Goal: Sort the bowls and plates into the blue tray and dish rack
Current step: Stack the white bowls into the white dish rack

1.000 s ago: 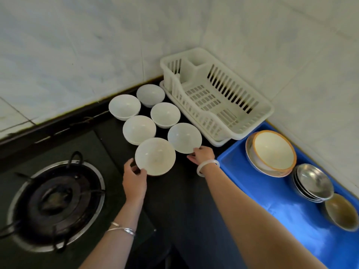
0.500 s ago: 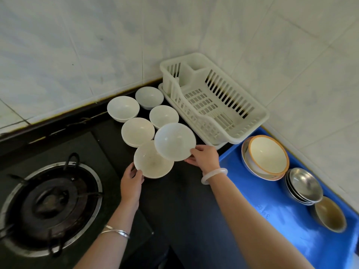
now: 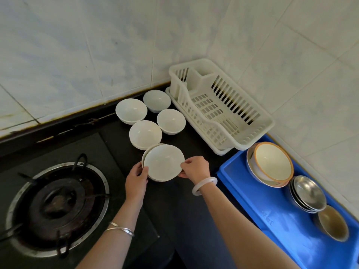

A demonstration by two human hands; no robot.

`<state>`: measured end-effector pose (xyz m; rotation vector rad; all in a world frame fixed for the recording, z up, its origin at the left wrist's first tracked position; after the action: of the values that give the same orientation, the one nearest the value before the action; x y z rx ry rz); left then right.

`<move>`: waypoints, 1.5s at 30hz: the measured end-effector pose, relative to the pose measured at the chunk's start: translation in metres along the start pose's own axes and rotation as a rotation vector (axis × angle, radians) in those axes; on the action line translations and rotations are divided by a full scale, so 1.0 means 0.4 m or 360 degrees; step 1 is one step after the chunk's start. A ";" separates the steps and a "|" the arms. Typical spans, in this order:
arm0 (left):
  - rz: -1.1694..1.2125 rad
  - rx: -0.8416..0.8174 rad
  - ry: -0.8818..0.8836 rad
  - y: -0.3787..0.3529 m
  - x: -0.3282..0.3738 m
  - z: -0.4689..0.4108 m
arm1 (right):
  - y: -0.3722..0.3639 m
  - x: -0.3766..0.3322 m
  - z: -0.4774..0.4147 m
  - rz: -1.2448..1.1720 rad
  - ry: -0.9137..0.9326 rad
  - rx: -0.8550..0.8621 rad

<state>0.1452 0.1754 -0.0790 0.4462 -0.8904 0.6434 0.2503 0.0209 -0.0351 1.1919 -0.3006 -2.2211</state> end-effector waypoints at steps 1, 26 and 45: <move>-0.0029 -0.0001 -0.0005 0.001 0.001 -0.003 | -0.003 0.000 -0.003 0.0014 -0.0001 0.0002; -0.0023 -0.0155 0.0112 -0.018 0.029 0.008 | -0.045 0.072 -0.047 -0.0676 -0.0171 -0.0407; -0.0087 -0.0577 -0.0344 -0.502 0.561 -0.158 | 0.424 -0.268 -0.332 -0.0967 0.0251 0.0112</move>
<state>0.4217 0.1406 0.0513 0.2138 -1.1704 0.3755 0.4709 -0.0400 0.0392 1.6534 0.0631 -2.6094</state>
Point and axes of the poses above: each hand's wrist, its own z-axis away from the middle knuckle, its own y-axis out of the back of the hand, x = y × z, the point moved 4 cm from there along -z, towards the middle knuckle, and after that the axes turned 3 degrees about -z, right-handed, at the moved point
